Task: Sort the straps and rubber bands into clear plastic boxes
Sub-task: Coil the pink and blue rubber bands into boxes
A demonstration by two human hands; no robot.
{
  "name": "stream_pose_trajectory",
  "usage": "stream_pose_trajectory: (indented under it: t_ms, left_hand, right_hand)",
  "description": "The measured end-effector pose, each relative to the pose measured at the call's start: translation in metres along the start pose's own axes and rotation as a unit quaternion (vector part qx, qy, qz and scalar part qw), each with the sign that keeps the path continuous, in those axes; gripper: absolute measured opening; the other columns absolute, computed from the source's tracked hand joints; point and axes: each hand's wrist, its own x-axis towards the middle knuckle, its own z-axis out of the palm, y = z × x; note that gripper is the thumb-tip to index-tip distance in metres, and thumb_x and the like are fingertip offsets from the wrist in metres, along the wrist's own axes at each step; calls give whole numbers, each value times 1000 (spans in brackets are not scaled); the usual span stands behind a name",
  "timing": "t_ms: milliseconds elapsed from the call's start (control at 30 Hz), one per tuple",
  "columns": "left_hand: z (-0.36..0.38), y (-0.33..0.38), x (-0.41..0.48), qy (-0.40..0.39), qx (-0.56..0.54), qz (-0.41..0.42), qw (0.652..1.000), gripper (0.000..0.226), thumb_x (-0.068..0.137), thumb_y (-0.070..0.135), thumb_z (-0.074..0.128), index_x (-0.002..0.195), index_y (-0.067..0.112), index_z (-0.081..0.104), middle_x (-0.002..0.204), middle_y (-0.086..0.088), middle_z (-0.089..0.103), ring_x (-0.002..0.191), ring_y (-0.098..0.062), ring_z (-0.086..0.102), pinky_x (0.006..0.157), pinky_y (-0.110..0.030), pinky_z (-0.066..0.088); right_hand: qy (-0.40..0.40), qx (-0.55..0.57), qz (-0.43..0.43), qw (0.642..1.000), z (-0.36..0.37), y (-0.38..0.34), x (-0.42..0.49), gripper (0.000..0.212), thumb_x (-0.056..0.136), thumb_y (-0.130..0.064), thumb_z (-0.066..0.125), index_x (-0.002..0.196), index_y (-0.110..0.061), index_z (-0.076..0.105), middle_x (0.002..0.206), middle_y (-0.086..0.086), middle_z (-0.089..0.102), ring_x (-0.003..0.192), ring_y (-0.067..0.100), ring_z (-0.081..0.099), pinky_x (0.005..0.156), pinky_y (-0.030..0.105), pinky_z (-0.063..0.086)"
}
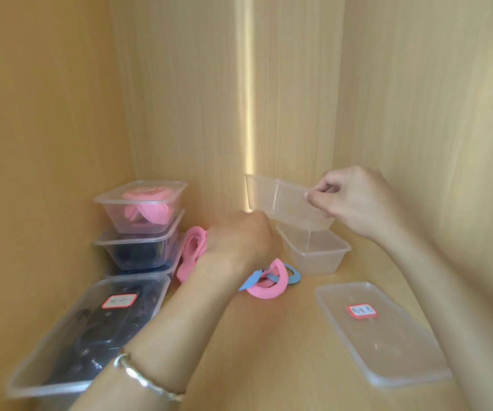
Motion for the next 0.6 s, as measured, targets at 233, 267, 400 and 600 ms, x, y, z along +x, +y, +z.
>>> stream_pose_trajectory:
  t_ms: [233,267,400,600]
  left_hand:
    - [-58,-30,-20,84,-136,39,986,20,93,29,48,85,22,65,83,-5,66,83,-29,58,75,-33,48]
    - [-51,-33,-21,33,-130,50,990,18,93,30,48,83,25,62,83,-1,65,79,-24,58,74,-30,47]
    - [-6,-36,-41,-172,-61,97,978,12,96,36,44,98,31,56,102,9,58,88,-11,54,77,-22,40]
    - [21,-40,-57,-205,-9,134,970,32,101,27,37,129,34,51,135,1,49,115,-22,49,88,-22,38]
  right_hand:
    - [-289,213,-14,933,-7,9,-58,18,80,-18,77,64,-25,74,61,-1,66,58,6,59,61,18,45]
    - [-354,214,-10,910,-6,10,-62,14,79,-24,77,65,-27,74,65,-1,69,62,5,62,62,16,45]
    - [-505,245,35,827,1,18,-68,24,69,-48,68,82,-31,78,89,-3,76,66,10,70,64,17,48]
    - [-457,284,44,842,2,19,-60,27,77,-49,69,85,-24,78,86,3,76,38,9,53,47,14,39]
